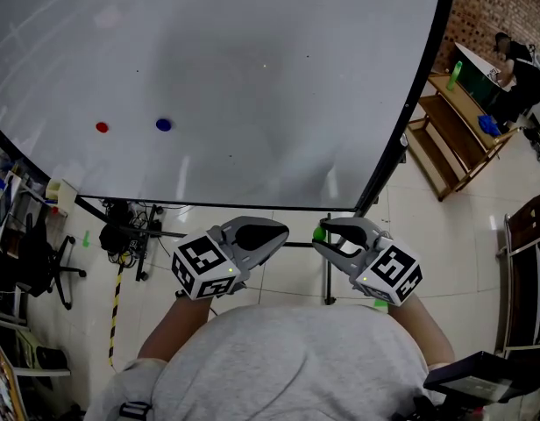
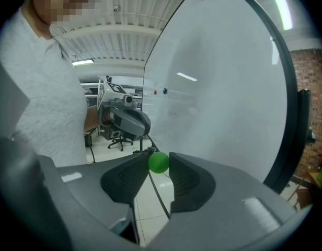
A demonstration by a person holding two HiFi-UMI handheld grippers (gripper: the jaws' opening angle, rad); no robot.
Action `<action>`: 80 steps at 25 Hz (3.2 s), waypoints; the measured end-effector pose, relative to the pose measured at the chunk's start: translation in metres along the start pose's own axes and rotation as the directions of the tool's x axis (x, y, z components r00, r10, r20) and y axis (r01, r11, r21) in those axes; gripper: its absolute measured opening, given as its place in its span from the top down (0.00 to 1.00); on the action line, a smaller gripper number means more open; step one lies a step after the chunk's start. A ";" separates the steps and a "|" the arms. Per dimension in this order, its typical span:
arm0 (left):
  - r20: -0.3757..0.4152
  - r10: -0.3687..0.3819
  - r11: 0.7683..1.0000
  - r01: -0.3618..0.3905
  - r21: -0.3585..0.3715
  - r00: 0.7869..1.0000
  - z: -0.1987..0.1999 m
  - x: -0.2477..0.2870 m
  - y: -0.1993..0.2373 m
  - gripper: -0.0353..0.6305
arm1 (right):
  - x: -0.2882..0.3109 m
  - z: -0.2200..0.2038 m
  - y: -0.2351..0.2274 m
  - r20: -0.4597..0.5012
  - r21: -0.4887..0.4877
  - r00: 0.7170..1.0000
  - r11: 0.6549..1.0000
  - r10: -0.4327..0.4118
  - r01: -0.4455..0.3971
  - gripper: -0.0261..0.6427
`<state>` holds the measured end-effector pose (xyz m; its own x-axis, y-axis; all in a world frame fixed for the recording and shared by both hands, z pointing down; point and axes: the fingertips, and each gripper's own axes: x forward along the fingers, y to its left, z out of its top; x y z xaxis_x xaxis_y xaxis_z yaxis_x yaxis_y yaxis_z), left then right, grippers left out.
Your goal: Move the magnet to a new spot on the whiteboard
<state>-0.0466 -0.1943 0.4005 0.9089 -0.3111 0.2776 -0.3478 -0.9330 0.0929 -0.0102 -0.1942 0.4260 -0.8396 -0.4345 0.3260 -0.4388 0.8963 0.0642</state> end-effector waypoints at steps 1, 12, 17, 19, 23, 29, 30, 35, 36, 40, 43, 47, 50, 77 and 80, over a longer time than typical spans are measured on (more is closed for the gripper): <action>-0.004 0.003 1.000 -0.003 0.003 1.000 -0.001 0.000 0.000 0.97 | 0.000 0.000 0.001 -0.001 0.000 1.000 1.000 0.001 -0.001 0.77; 0.004 0.001 1.000 -0.001 0.001 1.000 0.002 -0.001 -0.002 0.97 | -0.001 0.004 0.003 0.002 -0.063 1.000 0.998 -0.020 0.020 0.77; 0.004 0.000 1.000 0.000 -0.006 1.000 -0.001 -0.002 -0.001 0.97 | -0.006 0.032 -0.008 0.019 -0.191 0.997 0.978 -0.076 0.079 0.77; 0.004 0.007 1.000 -0.006 -0.009 1.000 -0.002 -0.004 0.001 0.97 | -0.011 0.057 -0.011 0.052 -0.247 0.995 0.964 -0.091 0.101 0.77; 0.015 0.015 1.000 -0.015 -0.017 1.000 -0.002 -0.008 0.004 0.97 | -0.017 0.109 -0.019 0.127 -0.392 0.980 0.900 -0.150 0.189 0.77; 0.024 0.015 1.000 -0.015 -0.017 1.000 -0.001 -0.013 0.005 0.97 | -0.010 0.144 -0.036 0.118 -0.558 0.961 0.783 -0.251 0.273 0.77; 0.024 0.015 1.000 -0.015 -0.017 1.000 -0.001 -0.013 0.005 0.97 | -0.008 0.146 -0.040 0.116 -0.585 0.955 0.758 -0.274 0.289 0.77; 0.022 0.020 1.000 -0.020 -0.020 1.000 -0.004 -0.014 0.008 0.97 | 0.003 0.151 -0.074 0.112 -0.746 0.892 0.556 -0.438 0.367 0.77; 0.022 0.021 1.000 -0.021 -0.021 1.000 -0.004 -0.015 0.010 0.97 | 0.006 0.151 -0.081 0.113 -0.769 0.878 0.519 -0.465 0.374 0.77; 0.026 0.022 1.000 -0.021 -0.022 0.999 -0.004 -0.014 0.012 0.97 | 0.013 0.151 -0.101 0.126 -0.814 0.839 0.428 -0.529 0.392 0.77; 0.027 0.019 1.000 -0.019 -0.023 0.999 -0.003 -0.015 0.013 0.97 | 0.015 0.153 -0.109 0.141 -0.847 0.804 0.350 -0.577 0.400 0.77; 0.028 0.020 1.000 -0.020 -0.024 0.999 -0.003 -0.016 0.015 0.97 | 0.016 0.150 -0.118 0.159 -0.898 0.752 0.224 -0.639 0.380 0.79; 0.029 0.024 0.999 -0.023 -0.027 0.999 -0.003 -0.017 0.018 0.97 | 0.017 0.148 -0.120 0.174 -0.909 0.730 0.178 -0.661 0.378 0.79; 0.045 -0.024 0.999 0.025 -0.028 0.999 -0.022 -0.057 0.018 0.97 | -0.009 0.029 -0.005 0.098 0.100 0.981 0.983 -0.167 0.157 0.76; 0.036 -0.019 0.999 0.020 -0.027 0.999 -0.027 -0.060 -0.004 0.97 | -0.020 0.016 0.022 0.139 0.143 0.982 0.984 -0.128 0.108 0.95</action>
<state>-0.1060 -0.1670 0.4093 0.9230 -0.2997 0.2414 -0.3357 -0.9337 0.1243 -0.0084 -0.1672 0.4061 -0.8129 -0.5537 0.1805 -0.5681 0.8222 -0.0362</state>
